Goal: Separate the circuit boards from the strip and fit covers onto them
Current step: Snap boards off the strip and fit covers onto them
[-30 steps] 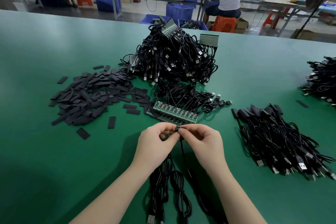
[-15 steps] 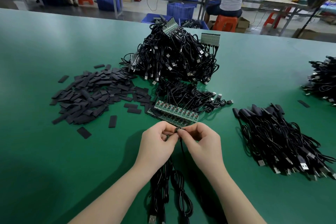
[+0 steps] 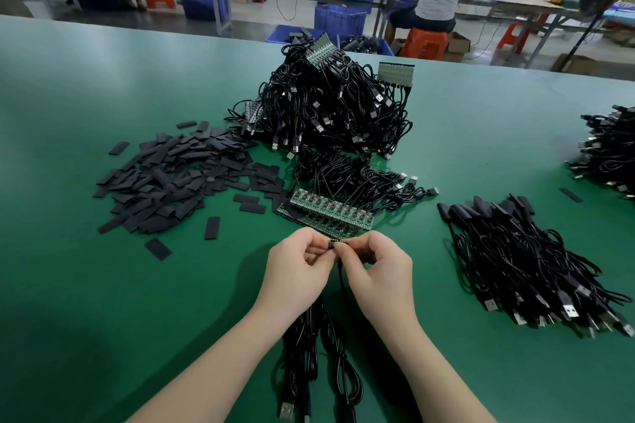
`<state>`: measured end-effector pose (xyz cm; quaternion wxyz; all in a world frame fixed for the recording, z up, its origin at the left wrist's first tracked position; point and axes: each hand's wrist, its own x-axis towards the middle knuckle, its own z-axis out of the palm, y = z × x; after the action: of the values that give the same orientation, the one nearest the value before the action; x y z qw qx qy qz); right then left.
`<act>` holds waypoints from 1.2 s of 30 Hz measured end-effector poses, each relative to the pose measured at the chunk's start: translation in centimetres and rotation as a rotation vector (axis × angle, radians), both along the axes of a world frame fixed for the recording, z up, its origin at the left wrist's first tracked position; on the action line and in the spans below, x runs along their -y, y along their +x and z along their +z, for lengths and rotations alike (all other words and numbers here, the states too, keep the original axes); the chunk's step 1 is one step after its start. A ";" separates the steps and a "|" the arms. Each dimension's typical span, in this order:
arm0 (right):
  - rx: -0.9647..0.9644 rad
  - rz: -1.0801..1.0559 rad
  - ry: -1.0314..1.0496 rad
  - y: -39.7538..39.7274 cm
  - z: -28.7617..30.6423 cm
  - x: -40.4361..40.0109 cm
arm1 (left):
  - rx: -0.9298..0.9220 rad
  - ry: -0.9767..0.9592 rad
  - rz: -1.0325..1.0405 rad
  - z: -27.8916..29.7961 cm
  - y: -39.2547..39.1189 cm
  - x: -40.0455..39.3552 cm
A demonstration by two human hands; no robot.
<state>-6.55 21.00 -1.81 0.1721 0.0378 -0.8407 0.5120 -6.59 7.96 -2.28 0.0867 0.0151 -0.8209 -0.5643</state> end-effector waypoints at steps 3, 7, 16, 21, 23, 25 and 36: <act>0.005 -0.002 -0.008 0.1 -0.1 0.1 | 0.017 -0.010 -0.006 0.1 -0.1 0.1; -0.006 -0.016 0.005 0.0 -0.2 0.2 | -0.011 -0.063 0.007 0.2 -0.1 0.2; 0.114 -0.094 -0.255 -0.8 0.4 -2.2 | 0.031 -0.184 -0.002 -0.2 -0.1 0.7; -0.158 -0.388 -0.594 -0.9 2.9 -5.1 | 0.034 -0.321 -0.023 -0.1 -0.1 1.2; -0.328 -0.401 -0.635 -0.5 4.2 -5.9 | 0.023 -0.400 -0.034 -0.2 -0.1 1.2; -0.397 -0.356 -0.565 -0.1 5.6 -5.9 | 0.007 -0.454 -0.046 -0.4 -0.1 1.1; -0.060 0.168 -0.861 0.0 10.2 0.7 | -0.684 -0.042 0.454 4.3 -0.5 3.1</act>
<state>-6.59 20.31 8.35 0.1541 0.0457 -0.5393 0.8266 -7.06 4.83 2.02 0.4772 0.0055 -0.7320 -0.4863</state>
